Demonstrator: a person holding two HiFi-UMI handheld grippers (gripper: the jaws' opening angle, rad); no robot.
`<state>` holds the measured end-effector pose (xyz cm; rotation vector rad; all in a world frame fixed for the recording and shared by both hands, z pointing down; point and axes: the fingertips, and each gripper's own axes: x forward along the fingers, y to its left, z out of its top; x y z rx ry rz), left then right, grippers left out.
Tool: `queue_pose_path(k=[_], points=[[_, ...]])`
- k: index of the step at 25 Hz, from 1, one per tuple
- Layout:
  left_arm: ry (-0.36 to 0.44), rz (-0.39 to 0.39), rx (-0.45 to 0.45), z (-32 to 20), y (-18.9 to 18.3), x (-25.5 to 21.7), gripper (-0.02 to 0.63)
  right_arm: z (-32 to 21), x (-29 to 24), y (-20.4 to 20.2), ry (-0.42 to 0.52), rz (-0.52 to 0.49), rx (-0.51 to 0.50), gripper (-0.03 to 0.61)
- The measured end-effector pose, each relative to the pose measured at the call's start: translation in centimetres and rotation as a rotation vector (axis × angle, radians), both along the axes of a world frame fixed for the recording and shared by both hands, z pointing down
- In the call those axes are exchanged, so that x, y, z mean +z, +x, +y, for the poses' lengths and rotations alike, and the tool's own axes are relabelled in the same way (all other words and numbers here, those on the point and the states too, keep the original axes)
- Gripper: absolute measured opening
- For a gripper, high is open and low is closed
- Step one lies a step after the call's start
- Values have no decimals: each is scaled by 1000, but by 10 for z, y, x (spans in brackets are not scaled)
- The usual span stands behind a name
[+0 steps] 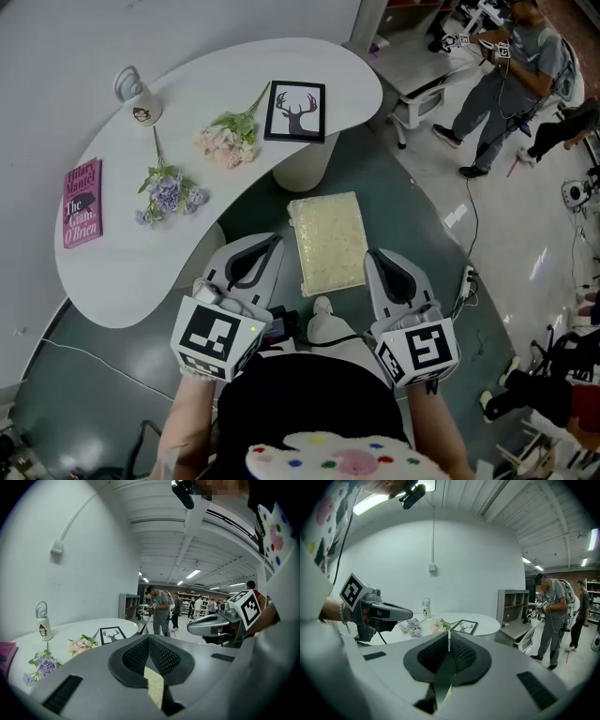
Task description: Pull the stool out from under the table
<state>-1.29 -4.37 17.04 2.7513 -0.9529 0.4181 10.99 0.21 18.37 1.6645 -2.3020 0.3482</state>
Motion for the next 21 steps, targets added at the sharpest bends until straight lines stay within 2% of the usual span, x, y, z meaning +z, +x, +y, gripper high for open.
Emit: queue_pose_path(k=[21], points=[[2, -21, -13, 0, -4, 3, 17, 2, 1, -1, -2, 0, -1, 41]])
